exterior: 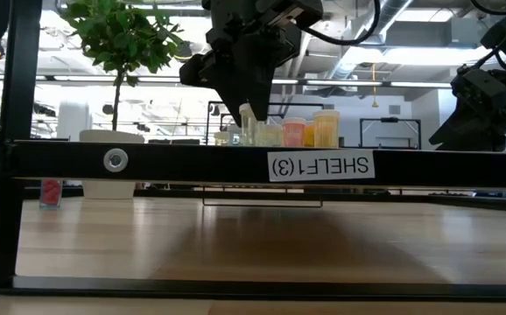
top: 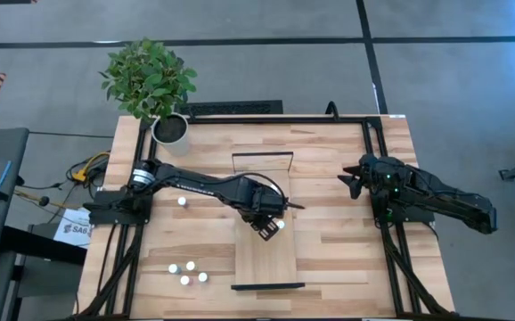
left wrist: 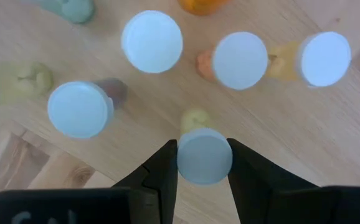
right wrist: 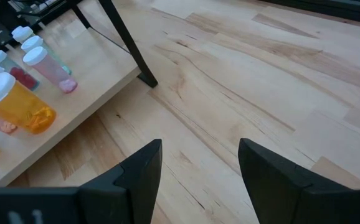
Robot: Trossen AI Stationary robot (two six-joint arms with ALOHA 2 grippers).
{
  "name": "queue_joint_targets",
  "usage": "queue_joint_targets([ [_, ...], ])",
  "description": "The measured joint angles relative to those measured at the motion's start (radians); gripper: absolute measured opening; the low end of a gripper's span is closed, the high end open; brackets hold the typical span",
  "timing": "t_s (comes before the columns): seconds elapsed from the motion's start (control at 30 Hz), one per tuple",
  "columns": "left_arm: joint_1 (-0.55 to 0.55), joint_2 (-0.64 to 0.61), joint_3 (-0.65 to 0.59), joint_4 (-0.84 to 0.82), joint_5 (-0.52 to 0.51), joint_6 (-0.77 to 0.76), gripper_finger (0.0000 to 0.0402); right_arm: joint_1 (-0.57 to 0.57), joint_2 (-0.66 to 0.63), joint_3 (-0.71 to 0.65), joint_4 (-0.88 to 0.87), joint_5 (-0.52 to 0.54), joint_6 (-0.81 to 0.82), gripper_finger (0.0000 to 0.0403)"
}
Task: Pick and place medicine bottles onto shelf by color
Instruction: Put the yellow pill bottle on the shelf
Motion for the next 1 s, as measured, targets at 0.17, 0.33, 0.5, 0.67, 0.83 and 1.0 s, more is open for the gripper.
queue_joint_targets([
  [0.17,0.002,0.000,0.000,0.000,-0.001,0.001,0.0103,0.000,0.000,0.000,0.000,0.000,0.000,0.0234],
  [0.33,0.001,0.000,0.000,-0.014,0.000,0.002,0.0103,0.000,0.000,0.000,0.000,0.000,0.000,0.0234],
  [0.5,0.001,0.000,0.000,-0.025,0.000,0.001,0.0103,0.000,0.000,0.000,0.000,0.000,0.000,0.0234],
  [0.67,0.002,0.016,0.000,-0.022,0.010,0.000,0.0103,0.000,0.000,0.000,0.000,0.000,0.000,0.0234],
  [0.83,0.002,0.034,0.004,-0.002,0.026,0.001,0.0103,0.000,0.000,0.000,0.000,0.000,0.000,0.0234],
  [1.0,0.002,0.034,0.003,-0.011,0.026,0.001,0.0103,0.000,0.000,0.000,0.000,0.000,0.000,0.0234],
])
